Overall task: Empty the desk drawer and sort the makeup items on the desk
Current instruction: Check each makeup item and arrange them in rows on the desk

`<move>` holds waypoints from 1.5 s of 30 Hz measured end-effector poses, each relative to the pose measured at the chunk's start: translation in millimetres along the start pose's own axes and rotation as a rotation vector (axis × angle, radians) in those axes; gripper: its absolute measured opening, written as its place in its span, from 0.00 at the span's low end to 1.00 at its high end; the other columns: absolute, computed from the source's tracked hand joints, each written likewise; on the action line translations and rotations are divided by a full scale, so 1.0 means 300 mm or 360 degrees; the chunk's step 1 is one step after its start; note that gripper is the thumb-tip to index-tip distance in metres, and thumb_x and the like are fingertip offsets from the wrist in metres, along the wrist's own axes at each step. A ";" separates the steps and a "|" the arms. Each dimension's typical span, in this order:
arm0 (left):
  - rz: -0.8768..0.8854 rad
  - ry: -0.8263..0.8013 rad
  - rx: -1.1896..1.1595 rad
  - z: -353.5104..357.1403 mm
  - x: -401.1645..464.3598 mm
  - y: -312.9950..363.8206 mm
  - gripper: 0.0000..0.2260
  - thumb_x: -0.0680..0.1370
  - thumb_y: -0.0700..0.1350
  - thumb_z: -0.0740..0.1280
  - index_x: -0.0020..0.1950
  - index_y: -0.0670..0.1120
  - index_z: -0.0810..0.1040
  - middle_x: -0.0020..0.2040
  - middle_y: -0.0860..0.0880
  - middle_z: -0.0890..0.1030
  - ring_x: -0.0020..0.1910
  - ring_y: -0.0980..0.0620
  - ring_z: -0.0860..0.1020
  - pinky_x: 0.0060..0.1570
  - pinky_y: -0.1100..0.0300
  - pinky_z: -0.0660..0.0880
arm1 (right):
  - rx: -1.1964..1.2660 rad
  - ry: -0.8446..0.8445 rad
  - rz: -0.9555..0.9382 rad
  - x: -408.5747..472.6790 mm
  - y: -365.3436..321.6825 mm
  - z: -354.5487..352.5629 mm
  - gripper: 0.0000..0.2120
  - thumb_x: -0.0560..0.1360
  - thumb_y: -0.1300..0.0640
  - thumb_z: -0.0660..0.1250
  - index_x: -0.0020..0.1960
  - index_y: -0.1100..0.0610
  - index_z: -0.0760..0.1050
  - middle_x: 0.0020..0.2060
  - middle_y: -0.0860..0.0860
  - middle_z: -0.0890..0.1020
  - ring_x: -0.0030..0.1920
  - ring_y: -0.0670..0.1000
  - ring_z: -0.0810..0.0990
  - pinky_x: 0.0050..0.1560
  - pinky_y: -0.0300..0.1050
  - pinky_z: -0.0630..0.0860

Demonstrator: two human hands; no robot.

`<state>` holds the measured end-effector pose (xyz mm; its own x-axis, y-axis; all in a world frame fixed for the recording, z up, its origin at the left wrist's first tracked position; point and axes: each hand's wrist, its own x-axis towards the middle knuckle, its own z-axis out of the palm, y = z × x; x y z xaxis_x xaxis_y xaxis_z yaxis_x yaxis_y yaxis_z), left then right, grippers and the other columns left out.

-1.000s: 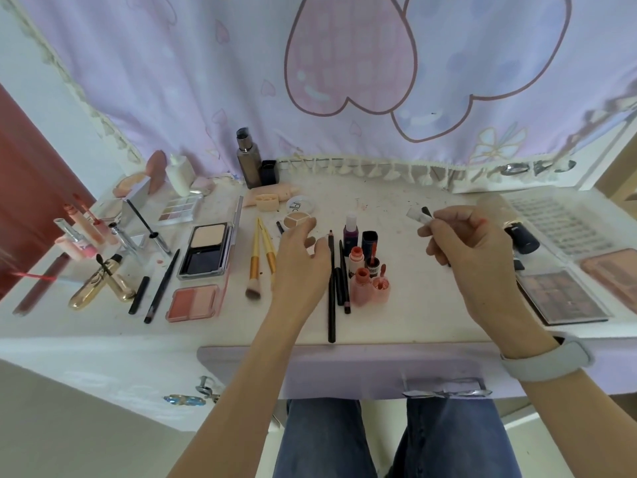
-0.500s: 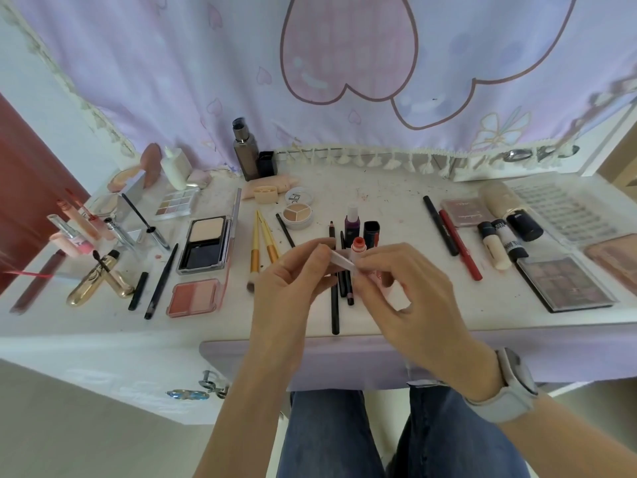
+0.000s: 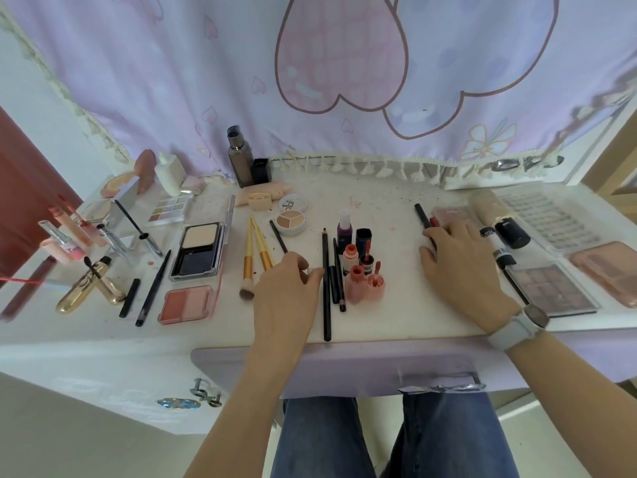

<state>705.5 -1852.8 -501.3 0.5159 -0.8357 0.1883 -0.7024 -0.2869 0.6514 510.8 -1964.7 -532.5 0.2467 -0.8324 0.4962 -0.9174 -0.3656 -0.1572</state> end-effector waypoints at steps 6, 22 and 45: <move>0.0123 -0.0001 -0.0040 0.013 -0.026 -0.013 0.13 0.77 0.47 0.64 0.60 0.45 0.75 0.52 0.50 0.80 0.47 0.53 0.76 0.47 0.61 0.71 | -0.0235 -0.0037 0.0003 0.010 -0.016 -0.002 0.11 0.68 0.59 0.70 0.48 0.64 0.78 0.43 0.63 0.78 0.43 0.64 0.76 0.43 0.54 0.72; 0.0645 -0.0497 0.0092 -0.037 -0.099 -0.090 0.27 0.72 0.55 0.68 0.70 0.52 0.67 0.70 0.57 0.65 0.68 0.60 0.61 0.63 0.70 0.52 | -0.0065 -0.0117 0.0028 0.020 -0.031 -0.029 0.14 0.75 0.60 0.60 0.58 0.59 0.77 0.45 0.62 0.79 0.43 0.63 0.77 0.46 0.52 0.68; 0.0858 0.0219 -0.0313 -0.073 -0.094 -0.004 0.19 0.74 0.53 0.63 0.63 0.47 0.74 0.58 0.54 0.73 0.57 0.54 0.72 0.53 0.57 0.74 | 0.2486 0.0310 0.0586 -0.019 -0.103 -0.291 0.11 0.77 0.57 0.62 0.37 0.54 0.76 0.23 0.45 0.74 0.25 0.44 0.69 0.29 0.34 0.68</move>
<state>702.5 -1818.6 -491.2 0.1796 -0.7672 0.6158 -0.7859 0.2646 0.5589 510.4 -1912.4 -455.9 -0.0566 -0.9480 0.3131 0.3121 -0.3147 -0.8964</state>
